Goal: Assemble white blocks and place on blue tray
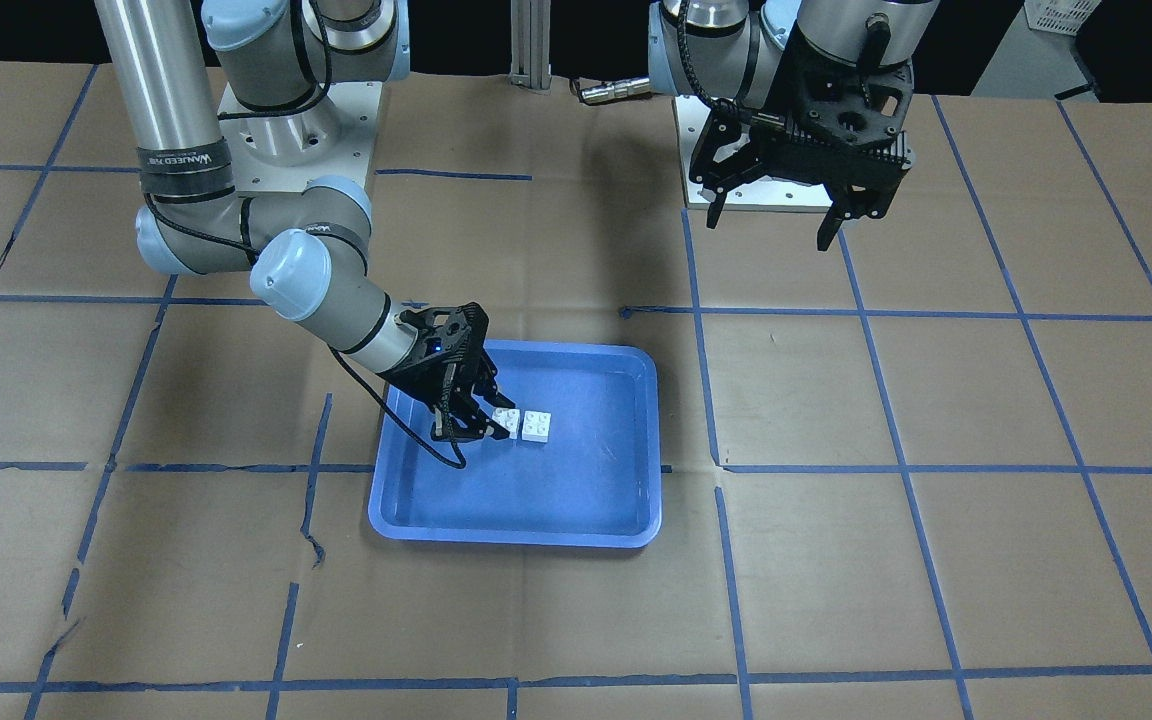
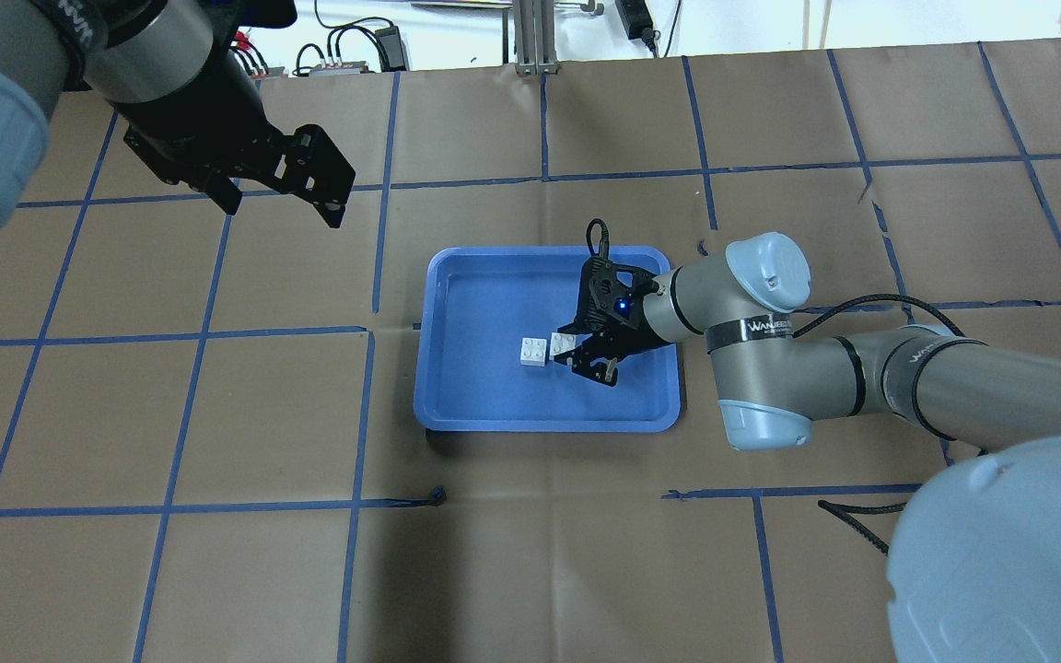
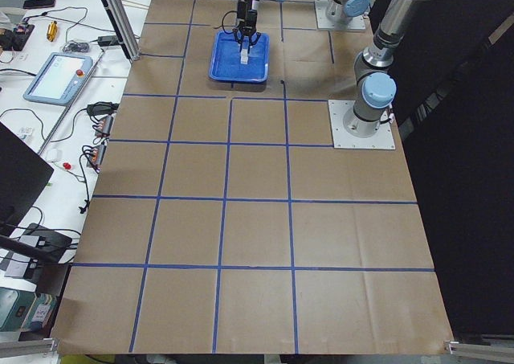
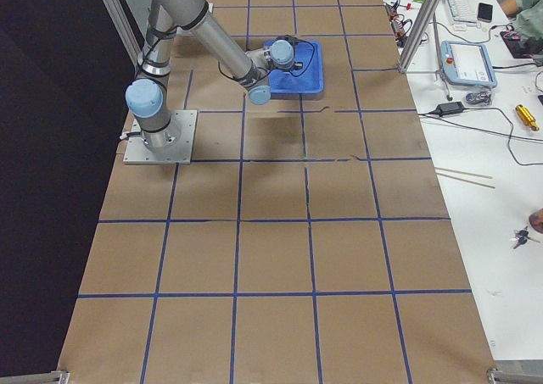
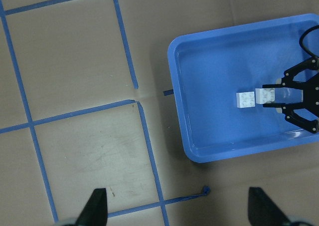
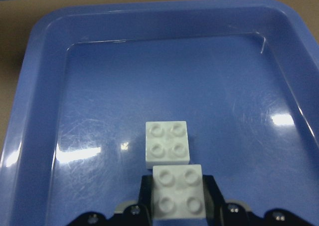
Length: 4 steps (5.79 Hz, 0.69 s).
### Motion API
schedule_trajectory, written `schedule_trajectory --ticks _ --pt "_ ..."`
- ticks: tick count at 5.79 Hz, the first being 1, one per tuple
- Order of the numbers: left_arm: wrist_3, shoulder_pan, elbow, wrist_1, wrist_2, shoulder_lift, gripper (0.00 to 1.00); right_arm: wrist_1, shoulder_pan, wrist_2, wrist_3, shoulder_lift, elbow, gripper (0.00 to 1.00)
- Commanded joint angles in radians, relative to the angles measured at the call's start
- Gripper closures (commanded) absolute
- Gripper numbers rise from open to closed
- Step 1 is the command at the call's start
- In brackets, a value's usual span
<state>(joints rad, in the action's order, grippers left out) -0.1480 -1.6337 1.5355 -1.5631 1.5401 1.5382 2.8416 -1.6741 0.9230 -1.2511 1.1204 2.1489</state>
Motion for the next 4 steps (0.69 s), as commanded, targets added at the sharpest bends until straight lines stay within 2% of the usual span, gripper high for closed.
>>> schedule_trajectory --ticks 1,4 --pt "-0.001 0.002 0.000 0.000 0.000 -0.001 0.01 0.010 -0.010 0.000 0.001 -0.013 -0.001 0.71" --pt "0.004 0.002 -0.002 0.000 -0.002 0.000 0.01 0.010 -0.012 0.000 0.002 -0.013 -0.001 0.70"
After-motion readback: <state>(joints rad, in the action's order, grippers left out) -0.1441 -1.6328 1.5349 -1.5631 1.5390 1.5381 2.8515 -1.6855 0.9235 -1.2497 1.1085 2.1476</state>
